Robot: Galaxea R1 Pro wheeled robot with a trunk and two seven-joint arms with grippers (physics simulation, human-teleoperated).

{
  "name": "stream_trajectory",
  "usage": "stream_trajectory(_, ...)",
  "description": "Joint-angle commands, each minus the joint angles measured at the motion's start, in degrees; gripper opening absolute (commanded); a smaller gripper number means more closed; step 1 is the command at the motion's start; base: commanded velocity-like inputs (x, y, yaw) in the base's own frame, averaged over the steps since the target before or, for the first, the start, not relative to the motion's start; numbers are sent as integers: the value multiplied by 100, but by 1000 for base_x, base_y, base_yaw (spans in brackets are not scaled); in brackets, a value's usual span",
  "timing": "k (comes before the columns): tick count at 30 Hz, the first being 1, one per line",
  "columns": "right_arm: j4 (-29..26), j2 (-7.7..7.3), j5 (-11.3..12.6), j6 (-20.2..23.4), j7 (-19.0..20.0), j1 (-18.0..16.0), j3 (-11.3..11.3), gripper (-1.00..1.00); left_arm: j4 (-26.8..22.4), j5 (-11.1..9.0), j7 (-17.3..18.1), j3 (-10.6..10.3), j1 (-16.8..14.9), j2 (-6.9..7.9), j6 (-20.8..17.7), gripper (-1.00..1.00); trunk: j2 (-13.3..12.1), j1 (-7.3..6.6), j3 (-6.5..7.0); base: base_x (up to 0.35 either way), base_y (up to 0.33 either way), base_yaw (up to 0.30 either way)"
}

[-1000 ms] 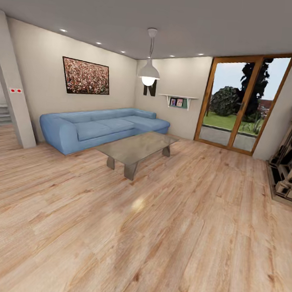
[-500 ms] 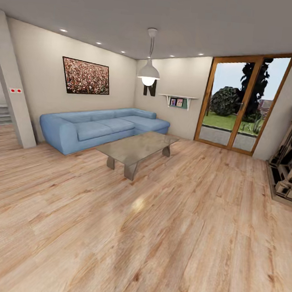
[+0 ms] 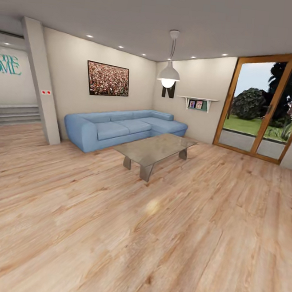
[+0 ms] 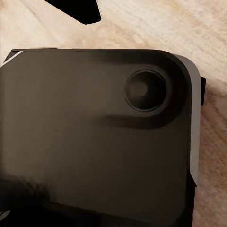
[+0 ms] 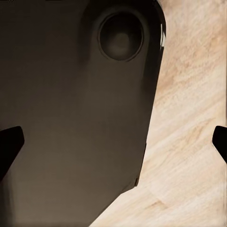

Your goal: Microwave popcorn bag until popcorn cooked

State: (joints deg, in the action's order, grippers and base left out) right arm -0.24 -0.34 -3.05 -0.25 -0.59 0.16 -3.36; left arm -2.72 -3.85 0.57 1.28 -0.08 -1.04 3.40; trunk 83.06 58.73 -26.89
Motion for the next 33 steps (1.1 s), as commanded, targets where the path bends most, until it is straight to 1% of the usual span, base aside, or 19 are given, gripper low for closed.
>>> stream_trajectory(1, -3, -1, -34, -5, -8, 1, -28, 100, -4, -42, 5, 11, -1, -1, 11, 100, 2, 0, -4, 0, 0, 278)
stream_trajectory(3, -3, -1, -36, -13, -10, 1, -22, 100, -7, -70, 5, 12, -1, -1, 11, 100, 2, 0, -4, 0, 0, 279)
stream_trajectory(5, -3, -1, -29, -68, -11, 1, -18, 100, -8, -163, 5, 9, -1, 0, 11, 100, 2, 0, -4, 0, 0, 280)
stream_trajectory(8, 17, -1, -8, -219, -11, 1, -17, 100, -18, -486, 4, 3, -1, 8, 15, 100, 2, 0, -4, 0, 0, 281)
stream_trajectory(9, 25, -1, -5, -250, -11, 1, -18, 100, -22, -649, 4, -5, -1, 12, 17, 100, 2, 0, -4, 0, 0, 281)
stream_trajectory(12, 31, -1, -3, -282, -12, 1, -16, 100, -24, -836, -1, -18, -1, 29, 20, 100, 2, 0, -4, 0, 0, 281)
stream_trajectory(16, 32, -4, -2, -287, -12, 1, -19, 100, -23, -841, -9, -59, -1, 48, 25, 100, 2, 0, -4, 0, 0, 281)
stream_trajectory(20, 33, -1, -2, -283, -12, 1, -16, 100, -41, -836, -19, -65, -1, 104, 28, 100, 2, 0, -4, 0, 0, 281)
stream_trajectory(33, 41, -6, 7, -285, -12, 1, -17, 100, -36, -828, -22, -67, -1, 96, 29, 100, 2, 0, -4, 0, 0, 281)
